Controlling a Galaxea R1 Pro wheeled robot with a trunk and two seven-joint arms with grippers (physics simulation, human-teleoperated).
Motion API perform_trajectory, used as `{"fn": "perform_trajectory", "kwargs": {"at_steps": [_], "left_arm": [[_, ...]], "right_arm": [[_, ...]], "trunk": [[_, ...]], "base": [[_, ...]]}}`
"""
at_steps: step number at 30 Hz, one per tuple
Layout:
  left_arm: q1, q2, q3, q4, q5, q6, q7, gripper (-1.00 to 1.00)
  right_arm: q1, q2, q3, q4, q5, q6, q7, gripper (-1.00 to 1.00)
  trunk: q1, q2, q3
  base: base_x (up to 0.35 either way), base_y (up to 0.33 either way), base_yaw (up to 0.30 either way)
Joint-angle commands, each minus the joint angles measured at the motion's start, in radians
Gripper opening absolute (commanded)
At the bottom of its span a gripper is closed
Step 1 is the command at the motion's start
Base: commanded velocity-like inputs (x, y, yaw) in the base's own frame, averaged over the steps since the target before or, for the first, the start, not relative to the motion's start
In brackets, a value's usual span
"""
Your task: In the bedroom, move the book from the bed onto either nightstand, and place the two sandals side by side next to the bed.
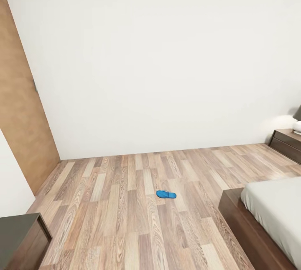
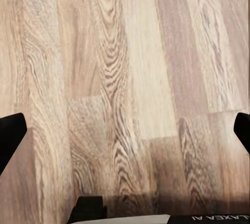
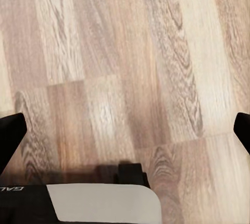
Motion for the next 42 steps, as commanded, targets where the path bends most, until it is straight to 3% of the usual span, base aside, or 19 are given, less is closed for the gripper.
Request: {"fn": "perform_trajectory", "kwargs": {"at_steps": [1, 6, 14, 33, 42], "left_arm": [[-0.001, 0.000, 0.000, 0.002, 0.001, -0.031, 0.000, 1.00], [-0.001, 0.000, 0.000, 0.008, -0.001, -0.087, 0.000, 1.00], [-0.001, -0.001, 0.000, 0.008, 0.001, -0.093, 0.000, 1.00], [-0.001, -0.002, -0.005, 0.009, 0.000, -0.092, 0.000, 1.00], [-0.001, -0.002, -0.004, 0.010, 0.000, -0.093, 0.000, 1.00]], "right_arm": [[0.000, 0.001, -0.003, -0.002, 0.000, -0.003, 0.000, 1.00], [-0.001, 0.004, -0.013, -0.002, 0.000, -0.007, -0.006, 1.00], [0.000, 0.004, -0.014, 0.004, 0.000, -0.008, -0.007, 1.00], [0.000, 0.004, -0.014, 0.019, 0.000, -0.009, -0.007, 1.00], [0.000, 0.004, -0.013, 0.034, 0.001, -0.009, -0.007, 1.00]], "trunk": [[0.000, -0.001, -0.001], [0.000, -0.001, -0.001], [0.000, -0.001, -0.001], [0.000, -0.001, -0.001], [0.000, -0.001, -0.003]], "base": [[0.000, 0.000, 0.000], [0.087, 0.000, 0.000], [0.163, 0.000, 0.157], [0.007, 0.000, 0.287], [0.000, 0.000, 0.053]]}}
